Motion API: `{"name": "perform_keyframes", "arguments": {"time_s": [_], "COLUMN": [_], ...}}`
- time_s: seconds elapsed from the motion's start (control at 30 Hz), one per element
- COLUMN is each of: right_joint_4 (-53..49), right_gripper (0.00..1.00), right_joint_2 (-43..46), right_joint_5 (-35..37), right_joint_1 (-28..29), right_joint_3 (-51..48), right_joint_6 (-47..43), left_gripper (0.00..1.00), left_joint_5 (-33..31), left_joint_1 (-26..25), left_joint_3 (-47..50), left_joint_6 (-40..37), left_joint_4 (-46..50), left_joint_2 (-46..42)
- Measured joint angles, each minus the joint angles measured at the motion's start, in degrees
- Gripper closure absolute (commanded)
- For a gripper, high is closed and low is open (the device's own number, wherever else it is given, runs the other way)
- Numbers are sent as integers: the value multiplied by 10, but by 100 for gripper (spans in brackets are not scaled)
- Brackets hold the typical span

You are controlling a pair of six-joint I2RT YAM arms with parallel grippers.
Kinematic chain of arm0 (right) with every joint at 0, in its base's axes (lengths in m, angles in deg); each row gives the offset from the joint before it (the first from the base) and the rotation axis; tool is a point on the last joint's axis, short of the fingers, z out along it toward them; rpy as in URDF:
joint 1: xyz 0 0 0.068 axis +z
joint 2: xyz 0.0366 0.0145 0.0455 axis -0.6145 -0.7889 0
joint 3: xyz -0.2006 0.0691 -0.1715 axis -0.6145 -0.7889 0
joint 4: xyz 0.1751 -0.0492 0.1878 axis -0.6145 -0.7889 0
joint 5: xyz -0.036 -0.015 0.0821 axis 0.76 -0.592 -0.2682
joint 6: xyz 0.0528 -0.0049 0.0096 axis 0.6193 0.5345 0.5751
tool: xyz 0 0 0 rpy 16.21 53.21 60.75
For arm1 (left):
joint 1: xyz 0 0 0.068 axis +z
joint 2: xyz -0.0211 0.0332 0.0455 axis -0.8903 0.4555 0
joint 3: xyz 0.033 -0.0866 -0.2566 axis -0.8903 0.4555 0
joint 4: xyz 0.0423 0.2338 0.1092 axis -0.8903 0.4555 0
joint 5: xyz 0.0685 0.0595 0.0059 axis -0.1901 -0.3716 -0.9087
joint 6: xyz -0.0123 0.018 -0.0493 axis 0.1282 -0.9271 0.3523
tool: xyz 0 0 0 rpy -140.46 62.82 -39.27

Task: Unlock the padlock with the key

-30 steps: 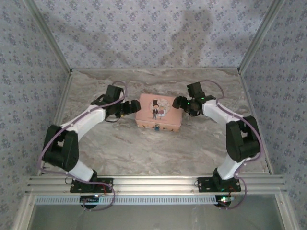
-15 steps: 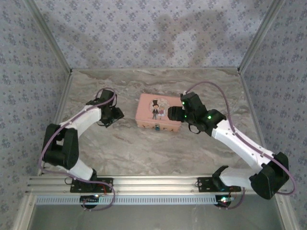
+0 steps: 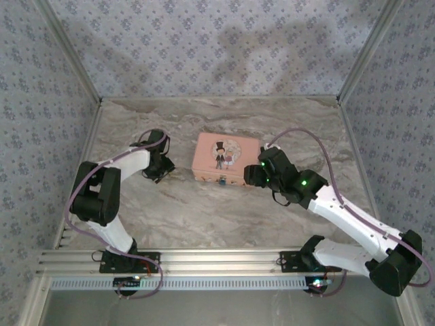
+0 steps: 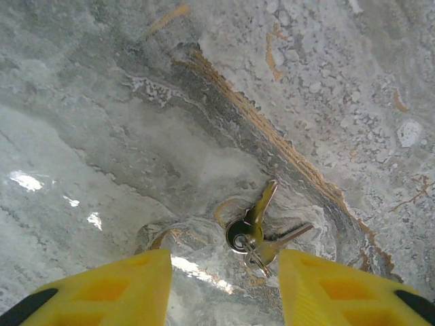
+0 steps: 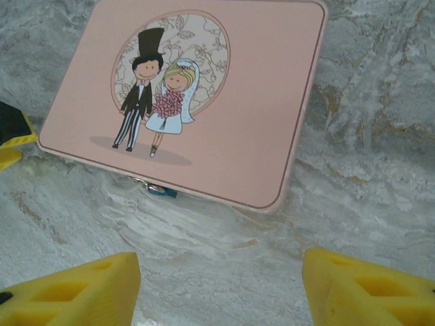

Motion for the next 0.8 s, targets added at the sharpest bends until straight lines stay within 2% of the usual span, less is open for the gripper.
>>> {"name": "perform_keyframes", "arguments": {"time_s": [0.13, 0.23, 0.43, 0.67, 0.8], "right_joint_4": [-1, -1, -1, 10, 42], "right_gripper": [35, 35, 35, 35, 34], "right_joint_2": [2, 5, 19, 43, 59], "right_joint_5": [0, 0, 0, 5, 8], "right_joint_1": [6, 14, 23, 36, 55], "right_joint_3": [-6, -10, -20, -45, -66], "right_joint_6": [12, 17, 30, 34, 31], "left_gripper": [69, 73, 100, 100, 100], "left_joint_5": [-3, -8, -9, -9, -6], "left_joint_1": [0, 0, 3, 3, 2], "left_joint_3": [-11, -17, -27, -21, -5], "left_joint_6": [2, 4, 2, -1, -16], "left_joint_4": [-3, 1, 15, -16, -10], "left_joint_2": [18, 30, 35, 29, -17]}}
